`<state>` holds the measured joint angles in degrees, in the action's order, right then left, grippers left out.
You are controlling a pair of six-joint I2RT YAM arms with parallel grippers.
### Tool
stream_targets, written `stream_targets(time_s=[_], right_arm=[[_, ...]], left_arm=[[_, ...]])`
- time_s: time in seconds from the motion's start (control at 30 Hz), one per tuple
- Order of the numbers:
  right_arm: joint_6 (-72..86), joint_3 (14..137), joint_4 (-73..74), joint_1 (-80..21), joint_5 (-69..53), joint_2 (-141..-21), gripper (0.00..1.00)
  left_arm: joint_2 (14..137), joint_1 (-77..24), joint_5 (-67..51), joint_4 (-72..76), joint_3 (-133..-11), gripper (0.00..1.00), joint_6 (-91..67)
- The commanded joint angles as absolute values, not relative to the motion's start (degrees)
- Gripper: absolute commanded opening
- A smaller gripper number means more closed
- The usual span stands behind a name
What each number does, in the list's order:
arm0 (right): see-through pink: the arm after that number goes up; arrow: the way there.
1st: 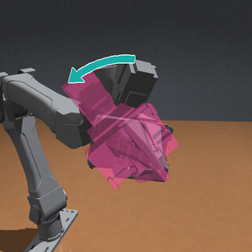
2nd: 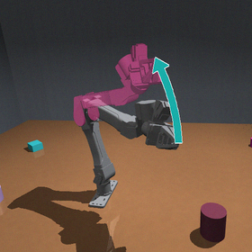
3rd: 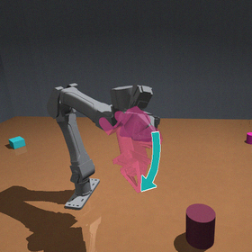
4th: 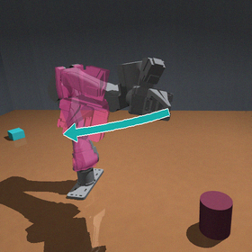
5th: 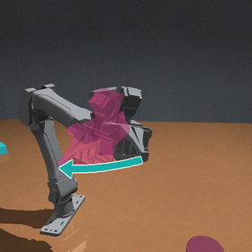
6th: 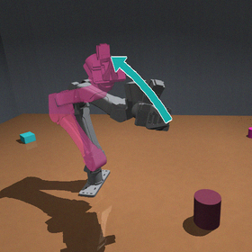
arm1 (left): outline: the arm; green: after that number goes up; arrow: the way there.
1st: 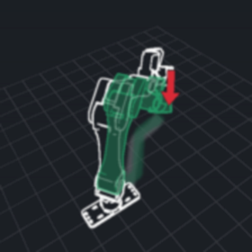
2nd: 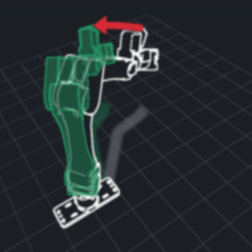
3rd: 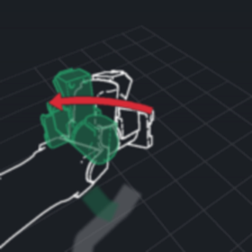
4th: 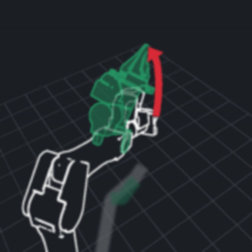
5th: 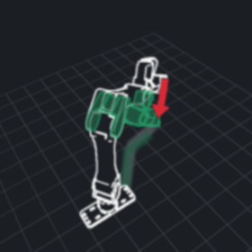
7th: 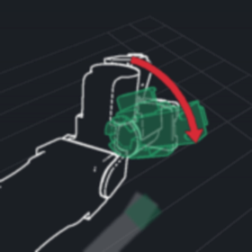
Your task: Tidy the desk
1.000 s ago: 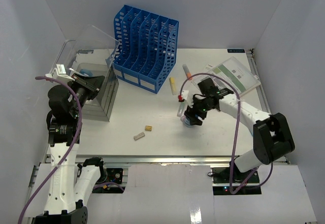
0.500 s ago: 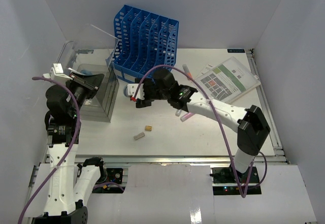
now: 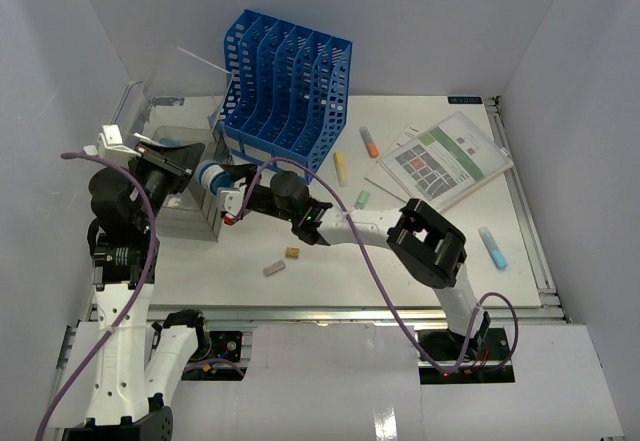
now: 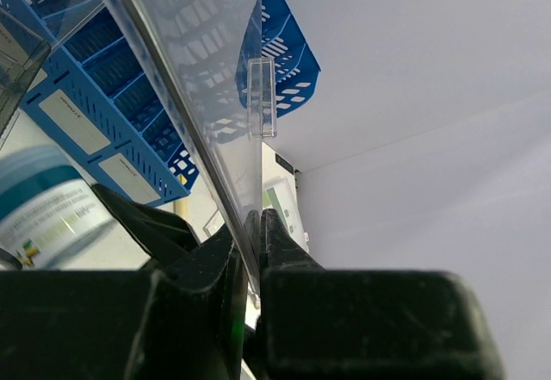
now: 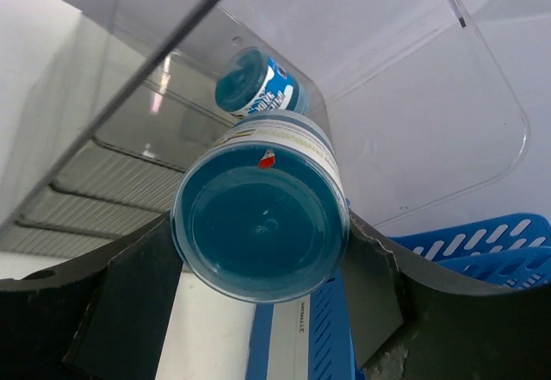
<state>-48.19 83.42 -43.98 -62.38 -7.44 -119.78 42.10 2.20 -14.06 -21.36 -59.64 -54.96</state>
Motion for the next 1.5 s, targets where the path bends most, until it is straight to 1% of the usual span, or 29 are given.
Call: stream_targets(time_s=[0.0,0.17,0.2,0.23,0.27,0.43,0.47,0.6,0.67,0.7,0.83,0.97,1.03,1.1,1.17,1.37,1.47], right_arm=[[-46.7,93.05,-57.47,-63.17,-3.98,-122.93,0.08],[-46.26,98.48,-56.19,-63.37,-3.93,-127.07,0.08],[-46.23,98.66,-55.79,-63.37,-4.29,-127.41,0.09],[-46.23,98.6,-55.65,-63.37,-4.94,-127.64,0.12],[-46.25,98.29,-55.97,-63.38,-5.95,-127.72,0.18],[-46.06,97.47,-56.61,-63.72,-8.08,-128.75,0.34],[-45.98,97.55,-56.68,-63.87,-8.09,-128.91,0.4],[-46.83,97.36,-57.46,-63.96,-9.01,-129.53,0.82],[-47.18,97.22,-57.32,-63.88,-8.88,-129.4,0.94],[-47.51,96.89,-56.99,-63.82,-8.88,-129.14,0.97],[-47.53,93.96,-56.43,-63.72,-8.92,-126.61,0.91],[-47.32,88.78,-54.75,-63.33,-8.66,-121.54,0.9],[-47.63,85.94,-51.09,-62.95,-9.06,-118.96,0.9],[-48.52,82.06,-42.54,-61.98,-11.4,-113.31,0.9],[-48.85,80.74,-33.16,-60.82,-13.24,-108.7,0.91],[-46.88,80.09,-1.4,-56.41,-19.99,-100.0,0.96],[-47.77,81.38,9.8,-54.82,-25.67,-97.34,0.96]], left_arm=[[39.37,2.2,-16.34,-16.03,-62.84,0.14,-53.26],[38.35,2.2,-15.82,-16.6,-62.6,0.14,-53.25],[38.27,2.2,-15.92,-16.66,-62.53,0.14,-53.26],[38.23,2.22,-15.99,-16.7,-62.47,0.14,-53.31],[38.23,2.28,-16.0,-16.69,-62.37,0.14,-53.45],[37.62,2.2,-16.0,-16.61,-61.26,0.14,-53.88],[37.62,2.27,-15.92,-16.69,-61.26,0.14,-53.88],[37.44,2.2,-15.82,-16.86,-61.13,0.14,-53.9],[37.46,2.2,-15.82,-16.77,-60.97,0.14,-53.96],[37.52,2.2,-15.82,-16.71,-60.84,0.14,-53.96],[37.31,2.2,-15.93,-16.22,-59.85,0.14,-54.47],[36.96,2.23,-15.57,-16.76,-59.08,0.14,-54.24],[36.91,2.27,-15.5,-17.34,-58.53,0.14,-53.74],[36.89,2.2,-15.8,-18.12,-57.46,0.14,-53.05],[36.83,2.23,-16.37,-19.46,-56.12,0.14,-52.27],[37.22,2.2,-18.07,-25.02,-52.35,0.15,-49.94],[37.37,2.2,-18.56,-27.86,-50.79,0.18,-49.46]])
